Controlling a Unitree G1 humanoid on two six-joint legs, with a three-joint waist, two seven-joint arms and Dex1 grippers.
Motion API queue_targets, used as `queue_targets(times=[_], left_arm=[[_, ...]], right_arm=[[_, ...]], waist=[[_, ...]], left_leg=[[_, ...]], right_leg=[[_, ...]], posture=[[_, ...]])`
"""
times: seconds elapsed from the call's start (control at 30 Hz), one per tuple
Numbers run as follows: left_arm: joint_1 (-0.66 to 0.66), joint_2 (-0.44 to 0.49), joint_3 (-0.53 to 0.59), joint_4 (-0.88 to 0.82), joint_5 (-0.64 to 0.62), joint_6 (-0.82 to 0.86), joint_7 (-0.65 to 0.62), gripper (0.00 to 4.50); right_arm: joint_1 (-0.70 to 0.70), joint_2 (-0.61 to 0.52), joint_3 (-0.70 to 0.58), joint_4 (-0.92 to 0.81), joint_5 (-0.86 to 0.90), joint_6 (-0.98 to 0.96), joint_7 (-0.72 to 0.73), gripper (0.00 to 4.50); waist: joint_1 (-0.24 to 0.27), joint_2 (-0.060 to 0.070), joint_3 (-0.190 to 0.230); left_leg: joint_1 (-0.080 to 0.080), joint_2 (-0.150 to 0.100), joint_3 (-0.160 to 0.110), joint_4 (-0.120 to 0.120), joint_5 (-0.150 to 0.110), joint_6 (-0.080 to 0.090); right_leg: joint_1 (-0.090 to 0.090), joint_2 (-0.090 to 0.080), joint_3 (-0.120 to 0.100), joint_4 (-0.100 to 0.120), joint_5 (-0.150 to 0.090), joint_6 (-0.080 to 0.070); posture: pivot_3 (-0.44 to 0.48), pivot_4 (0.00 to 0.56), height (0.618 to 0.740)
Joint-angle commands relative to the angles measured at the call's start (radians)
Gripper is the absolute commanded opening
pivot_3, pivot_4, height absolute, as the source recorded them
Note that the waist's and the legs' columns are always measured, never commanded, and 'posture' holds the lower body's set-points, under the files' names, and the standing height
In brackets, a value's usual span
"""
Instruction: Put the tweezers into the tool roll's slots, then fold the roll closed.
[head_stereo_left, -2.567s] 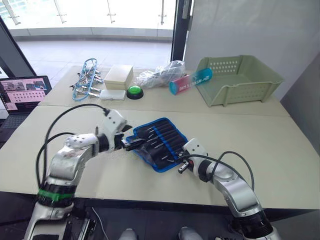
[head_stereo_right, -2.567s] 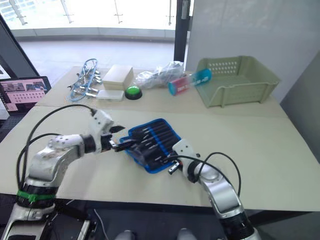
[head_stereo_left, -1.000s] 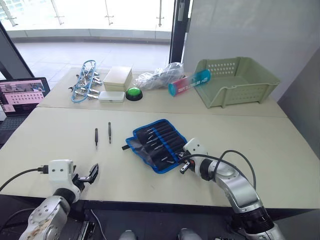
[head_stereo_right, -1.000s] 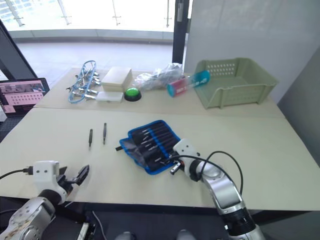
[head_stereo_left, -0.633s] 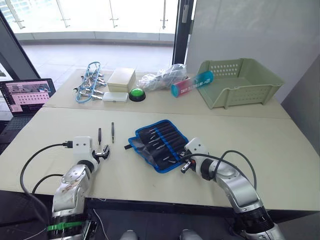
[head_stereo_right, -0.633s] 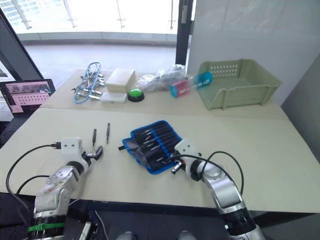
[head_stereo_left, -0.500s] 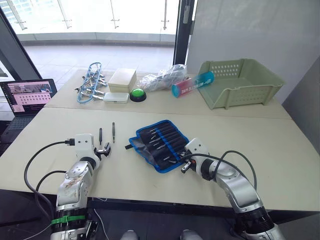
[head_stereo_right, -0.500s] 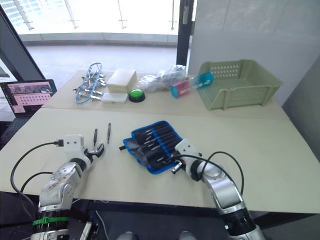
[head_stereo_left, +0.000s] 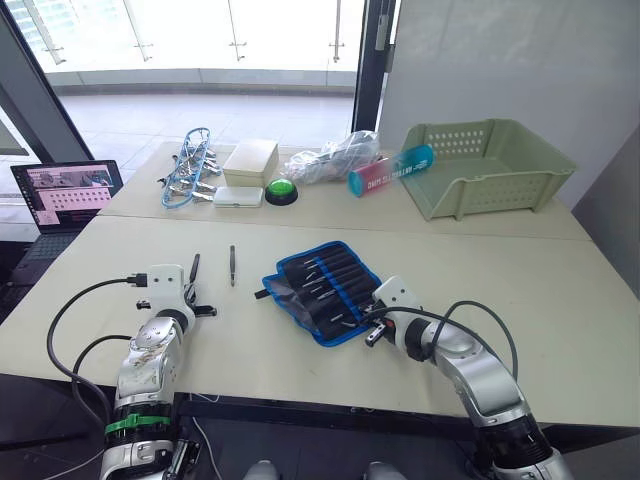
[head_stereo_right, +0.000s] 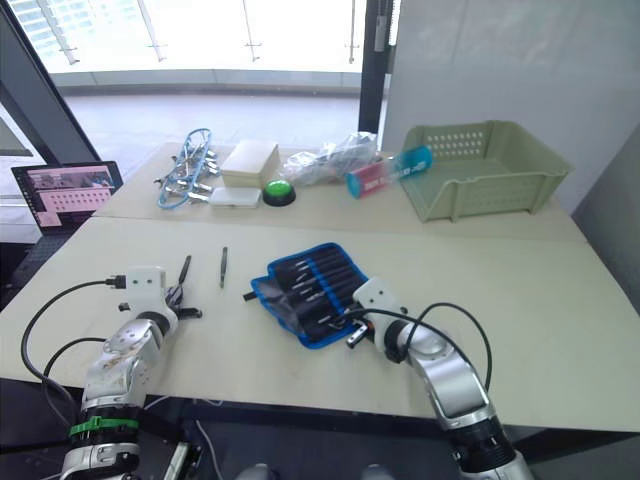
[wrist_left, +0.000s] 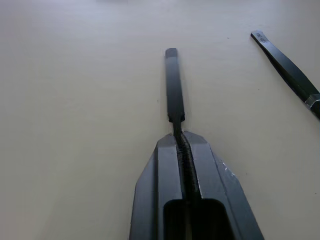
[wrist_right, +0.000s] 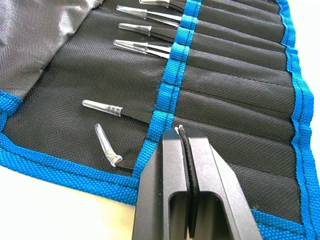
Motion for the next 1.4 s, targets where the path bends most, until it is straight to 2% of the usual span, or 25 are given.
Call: queue_targets(times=[0.03, 0.2, 0.23, 0.3, 0.4, 0.5, 0.63, 0.83, 0.9, 1.17, 1.4], left_arm=[[-0.002, -0.005, -0.049, 0.066, 0.011, -0.006, -0.042, 0.07], [-0.024, 0.035, -0.014, 0.062, 0.013, -0.068, -0.048, 0.07], [-0.028, 0.057, -0.031, 0.039, 0.032, -0.132, -0.07, 0.07], [-0.032, 0.094, -0.06, -0.021, 0.048, -0.212, -0.123, 0.07], [-0.054, 0.143, -0.08, -0.11, 0.018, -0.219, -0.211, 0.07], [-0.095, 0.19, -0.117, -0.245, -0.13, -0.055, -0.392, 0.07], [-0.15, 0.241, -0.176, -0.357, -0.293, 0.259, -0.509, 0.07], [-0.275, 0.304, -0.353, -0.395, -0.309, 0.516, -0.586, 0.07], [-0.306, 0.357, -0.416, -0.406, -0.304, 0.577, -0.634, 0.07], [-0.381, 0.458, -0.538, -0.416, -0.312, 0.685, -0.755, 0.07], [-0.414, 0.444, -0.61, -0.371, -0.257, 0.662, -0.745, 0.07]], right_arm=[[0.019, -0.007, 0.018, 0.027, -0.003, 0.034, 0.0, 0.0], [0.019, -0.005, 0.017, 0.028, -0.003, 0.033, -0.002, 0.0], [0.018, -0.004, 0.017, 0.028, -0.003, 0.034, -0.003, 0.0], [0.017, -0.003, 0.017, 0.027, -0.003, 0.037, -0.004, 0.0], [0.018, -0.006, 0.018, 0.022, -0.002, 0.041, -0.002, 0.0], [0.022, -0.014, 0.019, 0.018, -0.002, 0.044, 0.003, 0.0], [0.025, -0.013, 0.025, 0.012, -0.002, 0.049, 0.003, 0.0], [0.027, -0.007, 0.032, 0.011, -0.001, 0.051, 0.0, 0.0], [0.031, -0.003, 0.036, 0.01, -0.005, 0.052, -0.008, 0.0], [0.051, 0.015, 0.037, 0.001, -0.006, 0.068, -0.038, 0.0], [0.064, 0.028, 0.032, -0.014, -0.003, 0.074, -0.06, 0.0]], waist=[[0.001, 0.0, 0.0], [-0.001, -0.001, 0.0], [-0.002, -0.002, 0.001], [-0.004, -0.008, 0.005], [-0.006, -0.016, 0.008], [-0.007, -0.017, 0.009], [-0.01, -0.017, 0.009], [-0.012, -0.019, 0.012], [-0.015, -0.019, 0.012], [-0.017, -0.017, 0.014], [-0.014, -0.017, 0.014]], left_leg=[[0.0, 0.0, 0.0, 0.0, 0.0, 0.0], [0.0, 0.0, 0.0, 0.0, 0.0, 0.0], [-0.001, 0.0, 0.0, 0.0, 0.0, 0.0], [-0.002, 0.0, 0.0, -0.001, 0.0, 0.0], [-0.006, 0.001, -0.001, -0.002, 0.001, -0.002], [-0.008, 0.001, -0.001, -0.002, 0.001, -0.002], [-0.008, 0.001, -0.001, -0.002, 0.001, -0.002], [-0.008, 0.001, -0.002, -0.002, 0.001, -0.002], [-0.008, 0.001, -0.002, -0.003, 0.001, -0.002], [-0.008, 0.001, -0.002, -0.004, 0.001, -0.002], [-0.009, 0.001, -0.002, -0.004, 0.001, -0.002]], right_leg=[[0.0, 0.0, 0.0, 0.0, 0.0, 0.0], [0.0, 0.0, 0.0, 0.0, 0.0, 0.0], [-0.001, 0.0, 0.0, 0.0, 0.0, 0.0], [-0.002, 0.0, 0.0, 0.0, 0.0, 0.0], [-0.006, 0.0, -0.002, 0.0, 0.0, -0.001], [-0.007, 0.0, -0.002, -0.001, 0.0, -0.001], [-0.007, 0.0, -0.002, -0.002, 0.0, 0.0], [-0.007, 0.0, -0.002, -0.001, 0.0, 0.0], [-0.007, 0.0, -0.002, -0.002, 0.0, 0.0], [-0.008, 0.001, -0.003, -0.003, 0.0, -0.001], [-0.008, 0.001, -0.002, -0.003, -0.001, -0.001]], posture=[[0.0, 0.15, 0.74], [0.0, 0.15, 0.74], [0.0, 0.15, 0.74], [0.0, 0.15, 0.74], [0.0, 0.15, 0.74], [0.0, 0.15, 0.74], [0.0, 0.15, 0.74], [0.0, 0.15, 0.74], [0.0, 0.15, 0.74], [0.0, 0.15, 0.74], [0.0, 0.15, 0.74]])
